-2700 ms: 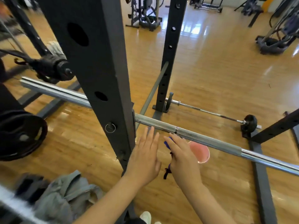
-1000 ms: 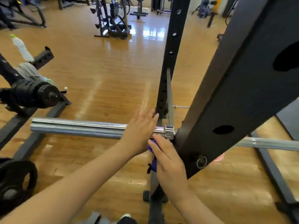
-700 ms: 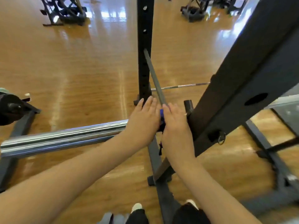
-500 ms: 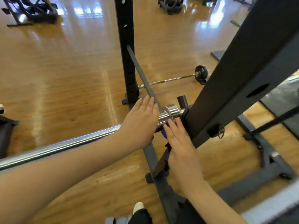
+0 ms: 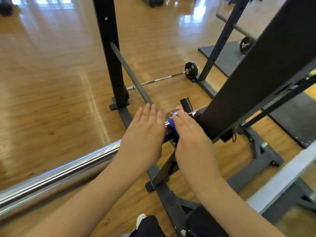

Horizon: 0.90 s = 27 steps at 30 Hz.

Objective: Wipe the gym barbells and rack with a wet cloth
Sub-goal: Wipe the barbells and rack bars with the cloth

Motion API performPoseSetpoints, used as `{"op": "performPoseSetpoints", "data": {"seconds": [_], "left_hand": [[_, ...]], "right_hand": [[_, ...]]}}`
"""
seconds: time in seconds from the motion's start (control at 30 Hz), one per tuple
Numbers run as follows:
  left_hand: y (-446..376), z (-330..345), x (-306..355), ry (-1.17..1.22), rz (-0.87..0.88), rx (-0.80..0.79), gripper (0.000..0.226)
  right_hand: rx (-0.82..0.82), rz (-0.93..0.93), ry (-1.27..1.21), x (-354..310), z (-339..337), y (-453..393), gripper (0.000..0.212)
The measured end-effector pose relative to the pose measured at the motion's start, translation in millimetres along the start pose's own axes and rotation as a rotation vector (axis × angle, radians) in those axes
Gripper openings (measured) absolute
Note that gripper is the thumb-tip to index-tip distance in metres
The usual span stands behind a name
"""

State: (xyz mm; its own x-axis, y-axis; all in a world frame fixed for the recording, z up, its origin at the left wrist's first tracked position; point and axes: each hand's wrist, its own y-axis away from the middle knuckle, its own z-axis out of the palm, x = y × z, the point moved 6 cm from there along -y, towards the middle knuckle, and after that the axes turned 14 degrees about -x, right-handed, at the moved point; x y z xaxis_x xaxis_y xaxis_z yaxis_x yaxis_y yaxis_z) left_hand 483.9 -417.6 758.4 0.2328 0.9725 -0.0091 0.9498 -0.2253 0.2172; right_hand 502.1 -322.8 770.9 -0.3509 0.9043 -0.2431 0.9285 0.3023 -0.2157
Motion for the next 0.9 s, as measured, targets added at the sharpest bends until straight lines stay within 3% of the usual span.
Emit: {"op": "performPoseSetpoints", "data": {"seconds": [0.1,0.27,0.4,0.5,0.67,0.77,0.9], "left_hand": [[0.3,-0.1,-0.3,0.022,-0.004,0.023,0.077],[-0.9,0.4,-0.7,0.043,0.016,0.059,0.073],[1.8,-0.8,-0.5,0.053,0.024,0.054,0.073],[2.4,-2.5,-0.3,0.052,0.024,0.07,0.071],[-0.5,1.7,-1.2,0.046,0.01,0.081,0.071],[0.0,3.5,-0.8,0.033,0.006,0.076,0.075],[0.7,1.3,-0.2,0.03,0.001,0.086,0.076]], "right_hand": [[0.014,-0.004,0.001,-0.2,-1.1,2.6,0.061],[0.045,-0.06,0.004,-11.6,2.1,-31.1,0.036],[0.044,-0.031,-0.071,1.2,6.8,-3.9,0.046],[0.092,-0.042,-0.089,5.1,4.7,13.5,0.041],[0.04,-0.026,-0.105,-10.0,5.9,-27.7,0.028],[0.028,-0.037,-0.072,-9.3,10.1,-40.4,0.033],[0.125,-0.108,-0.077,1.4,14.3,4.5,0.038]]}}
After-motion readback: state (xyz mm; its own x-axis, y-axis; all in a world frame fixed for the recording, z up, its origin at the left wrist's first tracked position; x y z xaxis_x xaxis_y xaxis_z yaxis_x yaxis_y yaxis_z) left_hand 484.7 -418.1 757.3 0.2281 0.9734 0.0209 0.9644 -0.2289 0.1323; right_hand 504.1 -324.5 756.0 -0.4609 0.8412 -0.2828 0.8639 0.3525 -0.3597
